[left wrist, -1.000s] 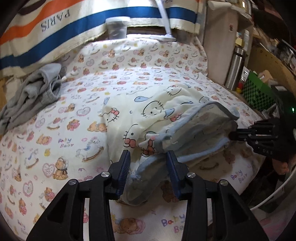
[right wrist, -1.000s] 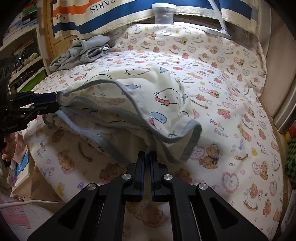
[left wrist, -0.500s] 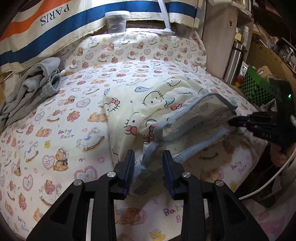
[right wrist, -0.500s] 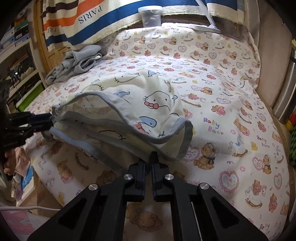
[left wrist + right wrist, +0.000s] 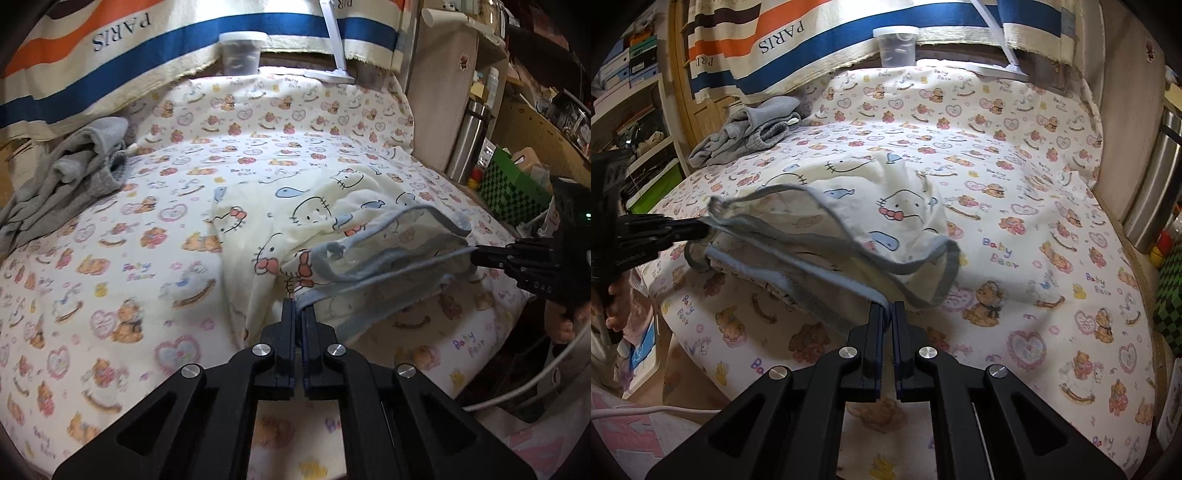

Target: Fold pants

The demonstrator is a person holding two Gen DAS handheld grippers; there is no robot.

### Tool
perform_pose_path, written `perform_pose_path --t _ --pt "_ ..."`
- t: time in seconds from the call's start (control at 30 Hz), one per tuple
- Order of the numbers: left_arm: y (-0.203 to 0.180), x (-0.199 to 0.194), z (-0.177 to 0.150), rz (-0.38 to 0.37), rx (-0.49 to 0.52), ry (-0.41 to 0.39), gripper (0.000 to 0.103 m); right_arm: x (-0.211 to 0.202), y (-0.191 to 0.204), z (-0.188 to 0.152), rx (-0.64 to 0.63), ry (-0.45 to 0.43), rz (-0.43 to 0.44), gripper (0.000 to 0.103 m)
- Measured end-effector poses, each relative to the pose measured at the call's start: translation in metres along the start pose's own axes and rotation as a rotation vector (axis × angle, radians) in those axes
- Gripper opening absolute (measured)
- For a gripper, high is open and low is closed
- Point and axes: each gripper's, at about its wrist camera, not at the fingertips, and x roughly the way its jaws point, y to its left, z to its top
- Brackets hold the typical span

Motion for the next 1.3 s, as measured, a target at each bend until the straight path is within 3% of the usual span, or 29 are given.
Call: perform_pose_path --t 0.43,0.47,0.57,0.6,0.63,0.67,0.7,0.97,1.2,1.27,1.3 --pt "-0.001 0.006 -0.02 0.008 -0.017 0.076 0.003 0.001 -0.013 -0.019 0.042 0.063 0.011 0.004" --pt "-0.003 0.003 -0.017 0.007 -0.01 0.059 0.005 0.0 -0.014 -0.018 0.046 0.057 0.013 0.005" --pt "-0.015 -0.013 -0.008 -0.011 0.029 -0.016 0.034 -0.006 -0.014 -0.012 0.046 0.025 0.016 0.008" --pt "-0.02 -0.018 -0.004 -0.01 0.041 -0.042 0.043 -0.009 -0.014 -0.009 0.044 0.013 0.013 0.02" --pt "-0.023 -0.021 -0.001 -0.007 0.052 -0.058 0.043 -0.011 -0.014 -0.007 0.04 0.002 0.005 0.027" --pt "-0.026 -0.022 0.003 -0.003 0.061 -0.065 0.043 -0.012 -0.014 -0.006 0.033 -0.012 -0.007 0.04" --pt "-0.027 -0.021 0.006 0.002 0.064 -0.068 0.043 -0.014 -0.013 -0.005 0.021 -0.027 -0.023 0.047" --pt "-0.018 0.018 0.014 0.041 0.036 0.035 0.043 0.004 -0.017 0.0 -0.019 0.02 -0.11 0.047" --pt "-0.017 0.02 0.016 0.059 0.032 0.04 0.043 0.017 -0.017 0.005 -0.051 0.02 -0.131 0.042" --pt "-0.017 0.02 0.014 0.06 0.04 0.045 0.036 0.016 -0.016 0.007 -0.057 0.01 -0.139 0.042" --pt "-0.017 0.02 0.014 0.058 0.039 0.047 0.015 0.016 -0.017 0.008 -0.058 0.003 -0.14 0.041"
